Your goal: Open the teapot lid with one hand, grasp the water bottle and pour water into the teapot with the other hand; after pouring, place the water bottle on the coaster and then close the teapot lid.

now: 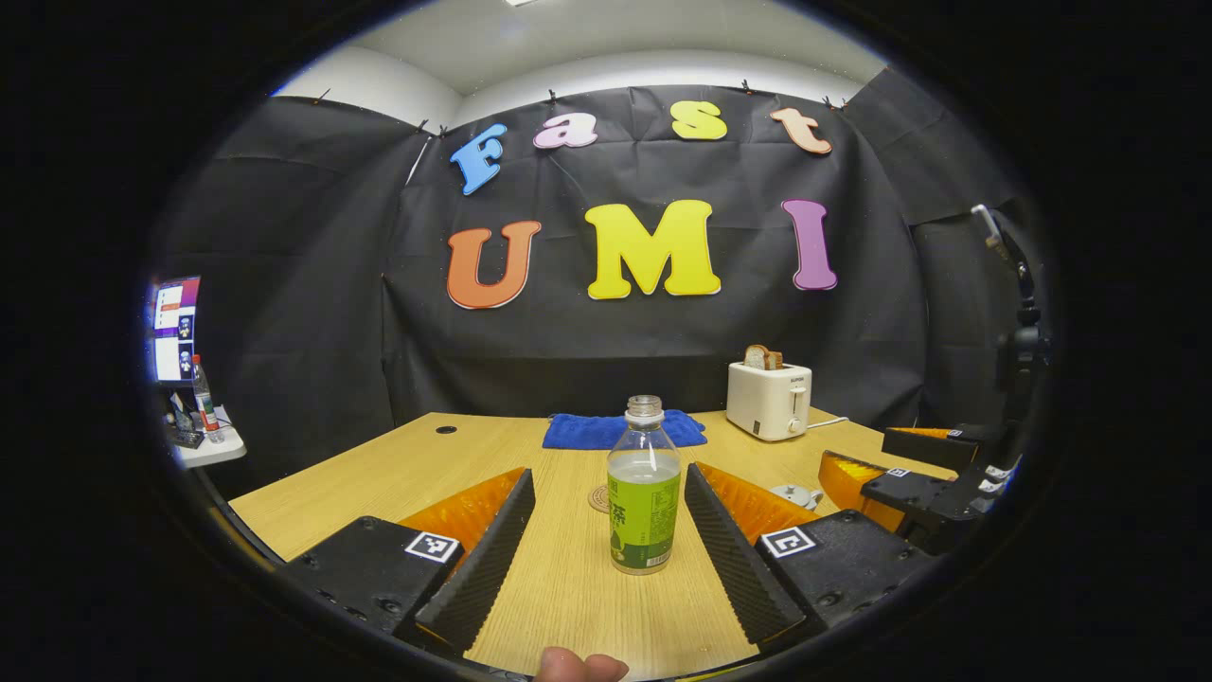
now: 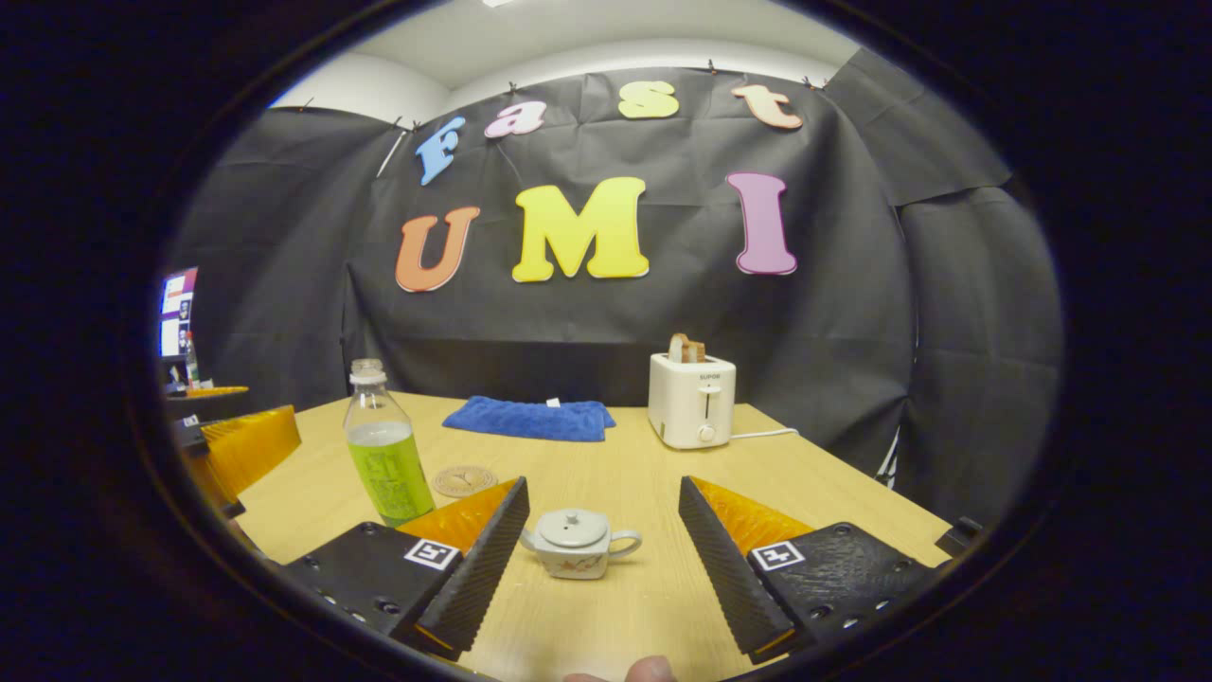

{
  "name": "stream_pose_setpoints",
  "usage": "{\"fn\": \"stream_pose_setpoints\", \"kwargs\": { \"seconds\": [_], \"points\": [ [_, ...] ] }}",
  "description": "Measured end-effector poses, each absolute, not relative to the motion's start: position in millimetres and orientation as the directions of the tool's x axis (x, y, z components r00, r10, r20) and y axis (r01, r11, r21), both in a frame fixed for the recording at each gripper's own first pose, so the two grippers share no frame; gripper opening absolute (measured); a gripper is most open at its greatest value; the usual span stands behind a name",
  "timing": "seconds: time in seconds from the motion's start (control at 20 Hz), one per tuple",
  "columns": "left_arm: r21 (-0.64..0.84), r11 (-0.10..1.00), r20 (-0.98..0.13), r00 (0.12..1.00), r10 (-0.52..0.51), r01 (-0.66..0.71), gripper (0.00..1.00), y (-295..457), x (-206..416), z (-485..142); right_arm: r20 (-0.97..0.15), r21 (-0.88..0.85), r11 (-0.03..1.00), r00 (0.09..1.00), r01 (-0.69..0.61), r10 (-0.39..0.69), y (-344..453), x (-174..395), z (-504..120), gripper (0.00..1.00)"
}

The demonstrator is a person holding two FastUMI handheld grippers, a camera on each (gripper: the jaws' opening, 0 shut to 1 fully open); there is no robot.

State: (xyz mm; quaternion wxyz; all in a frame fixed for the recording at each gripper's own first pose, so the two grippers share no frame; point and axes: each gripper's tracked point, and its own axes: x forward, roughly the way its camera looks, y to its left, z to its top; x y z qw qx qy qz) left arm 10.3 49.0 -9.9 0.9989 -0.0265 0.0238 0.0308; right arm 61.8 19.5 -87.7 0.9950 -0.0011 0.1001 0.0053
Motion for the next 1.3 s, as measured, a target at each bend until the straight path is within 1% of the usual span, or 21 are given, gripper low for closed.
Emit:
{"fn": "stream_pose_setpoints", "kwargs": {
  "seconds": [0.05, 0.1, 0.45, 0.5, 0.6, 0.65, 0.75, 0.8, 0.85, 0.9, 0.95, 1.0, 1.05, 1.1, 1.15, 1.2, 1.3],
  "points": [
    [-0.058, 0.996, -0.053, 0.997, 0.062, -0.065, 0.99, 50.8, 10.6, -11.2, -0.204, -0.011, 1.000, 0.979, -0.011, 0.008, 19.5, 66.7, -90.5, 0.97],
    [-0.062, 0.996, -0.056, 0.996, 0.062, -0.065, 1.00, 50.7, 11.5, -12.7, -0.205, -0.018, 1.000, 0.979, -0.012, 0.008, 21.2, 71.6, -92.4, 0.96],
    [-0.059, 0.996, -0.061, 0.996, 0.064, -0.067, 1.00, 54.5, 13.4, -13.7, -0.265, -0.034, 0.999, 0.964, -0.013, 0.004, 29.8, 103.6, -123.9, 0.96],
    [-0.060, 0.996, -0.062, 0.996, 0.064, -0.068, 1.00, 55.1, 14.0, -14.4, -0.266, -0.025, 1.000, 0.964, -0.010, 0.003, 30.7, 108.6, -125.6, 0.93],
    [-0.056, 0.996, -0.062, 0.996, 0.064, -0.067, 1.00, 55.8, 13.4, -14.3, -0.285, -0.019, 1.000, 0.959, -0.007, 0.001, 34.4, 116.2, -133.2, 0.92],
    [-0.054, 0.996, -0.064, 0.996, 0.064, -0.067, 1.00, 55.6, 13.1, -13.9, -0.292, -0.013, 1.000, 0.956, -0.013, 0.008, 37.1, 118.1, -135.8, 0.89],
    [-0.054, 0.996, -0.065, 0.996, 0.066, -0.069, 1.00, 58.5, 12.9, -14.8, -0.303, -0.025, 1.000, 0.953, -0.013, 0.005, 40.5, 122.5, -139.6, 0.80],
    [-0.055, 0.996, -0.065, 0.996, 0.067, -0.071, 1.00, 58.7, 14.1, -15.2, -0.310, -0.025, 1.000, 0.951, -0.016, 0.007, 41.6, 124.1, -140.2, 0.64],
    [-0.056, 0.996, -0.068, 0.995, 0.067, -0.071, 1.00, 58.9, 14.6, -15.3, -0.308, -0.026, 1.000, 0.951, -0.009, 0.001, 42.0, 126.6, -140.3, 0.53],
    [-0.058, 0.996, -0.068, 0.995, 0.068, -0.072, 1.00, 59.2, 15.4, -16.1, -0.314, -0.029, 1.000, 0.950, -0.006, -0.004, 43.4, 128.3, -140.2, 0.35],
    [-0.056, 0.996, -0.069, 0.995, 0.068, -0.072, 1.00, 60.0, 14.6, -15.6, -0.319, -0.031, 0.999, 0.948, -0.009, -0.002, 45.2, 128.3, -142.2, 0.28],
    [-0.053, 0.996, -0.068, 0.995, 0.070, -0.074, 1.00, 61.8, 14.5, -15.6, -0.322, -0.034, 0.999, 0.947, -0.009, -0.002, 46.1, 128.2, -143.2, 0.16],
    [-0.051, 0.996, -0.066, 0.995, 0.073, -0.076, 1.00, 63.1, 15.0, -14.9, -0.321, -0.035, 0.999, 0.947, -0.010, -0.002, 46.3, 127.6, -142.5, 0.13],
    [-0.050, 0.996, -0.066, 0.995, 0.074, -0.077, 1.00, 63.5, 13.9, -16.0, -0.321, -0.040, 0.999, 0.947, -0.013, -0.001, 47.0, 128.2, -142.9, 0.17],
    [-0.049, 0.996, -0.068, 0.995, 0.072, -0.075, 1.00, 63.4, 14.5, -16.2, -0.322, -0.046, 0.999, 0.947, -0.016, 0.000, 48.2, 128.1, -144.8, 0.17],
    [-0.050, 0.996, -0.071, 0.995, 0.071, -0.075, 0.99, 61.9, 14.0, -16.7, -0.320, -0.049, 0.999, 0.947, -0.021, 0.004, 48.6, 128.6, -144.6, 0.13],
    [-0.052, 0.996, -0.075, 0.995, 0.070, -0.074, 1.00, 60.8, 15.9, -17.9, -0.326, -0.044, 0.999, 0.945, -0.024, 0.009, 48.7, 127.9, -145.8, 0.13]
  ]
}}
